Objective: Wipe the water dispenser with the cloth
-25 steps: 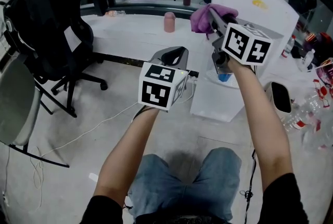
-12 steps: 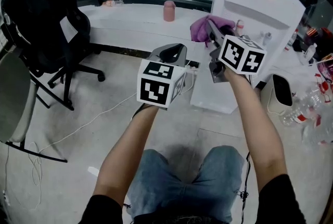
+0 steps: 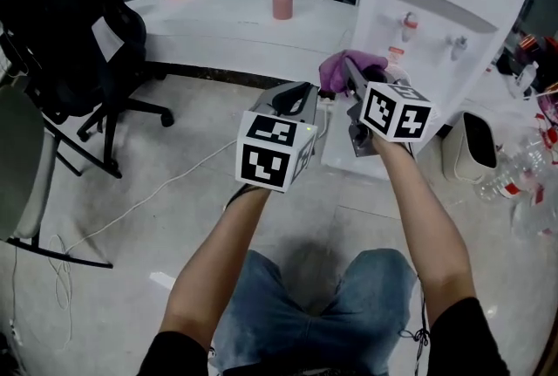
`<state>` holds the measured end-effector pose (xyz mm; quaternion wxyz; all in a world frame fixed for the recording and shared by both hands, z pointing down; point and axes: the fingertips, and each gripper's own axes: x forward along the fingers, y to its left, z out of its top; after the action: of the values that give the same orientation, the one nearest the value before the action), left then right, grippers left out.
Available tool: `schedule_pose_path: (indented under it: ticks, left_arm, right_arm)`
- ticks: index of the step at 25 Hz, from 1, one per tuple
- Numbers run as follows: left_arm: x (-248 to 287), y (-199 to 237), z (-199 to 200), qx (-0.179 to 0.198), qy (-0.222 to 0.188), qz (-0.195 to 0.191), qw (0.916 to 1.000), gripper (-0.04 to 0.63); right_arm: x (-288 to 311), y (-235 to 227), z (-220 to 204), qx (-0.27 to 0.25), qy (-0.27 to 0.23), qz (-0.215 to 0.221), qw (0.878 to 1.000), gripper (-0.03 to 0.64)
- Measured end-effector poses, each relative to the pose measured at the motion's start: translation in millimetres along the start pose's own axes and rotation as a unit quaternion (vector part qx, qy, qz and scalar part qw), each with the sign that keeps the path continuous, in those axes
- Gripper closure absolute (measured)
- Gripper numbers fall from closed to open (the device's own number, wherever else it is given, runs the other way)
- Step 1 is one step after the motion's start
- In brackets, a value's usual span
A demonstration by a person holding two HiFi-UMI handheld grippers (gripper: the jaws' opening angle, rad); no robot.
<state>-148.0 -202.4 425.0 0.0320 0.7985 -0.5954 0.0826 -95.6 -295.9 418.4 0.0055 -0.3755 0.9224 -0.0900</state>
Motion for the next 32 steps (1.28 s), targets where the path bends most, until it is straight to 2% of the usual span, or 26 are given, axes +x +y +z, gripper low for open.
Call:
schedule_pose_path:
  ticks: [7, 11, 16, 19, 25, 32]
  left_arm:
    - [6.2, -8.5, -26.7, -0.003, 0.017, -0.008, 0.9998, 0.563]
    - [8.5, -6.6, -40.4, -0.01, 0.025, -0.005, 0.9996, 0.563]
    - [12.3, -8.9, -54.2, -0.015, 0.028, -0.005, 0.9995, 0.563]
    - [13.6, -12.5, -67.2, -0.009, 0.033, -0.006, 0.9994, 0.563]
    - [21.8, -17.1, -94.9, -0.005, 0.05, -0.012, 0.9987, 0.563]
    - [32.7, -20.9, -106.6, -0.003, 0.042, -0.014, 0.999, 0.563]
  right_arm:
    - [3.1, -10.8, -59.3, -0.001, 0.055, -0.012, 0.998, 0.571]
    - [2.7, -11.2, -76.3, 0.001, 0.063, -0.015, 0.998, 0.571]
    - [-2.1, 10.4, -89.6, -0.053, 0.058, 0.019, 0.997, 0.571]
    - [-3.0, 19.8, -113.4, -0.077, 0.075, 0.036, 0.994, 0.571]
    - [-0.8, 2.8, -149.4, -0.035, 0.096, 0.019, 0.995, 0.571]
    - [-12.0, -27.5, -154.3, -0.019, 0.086, -0.009, 0.996, 0.571]
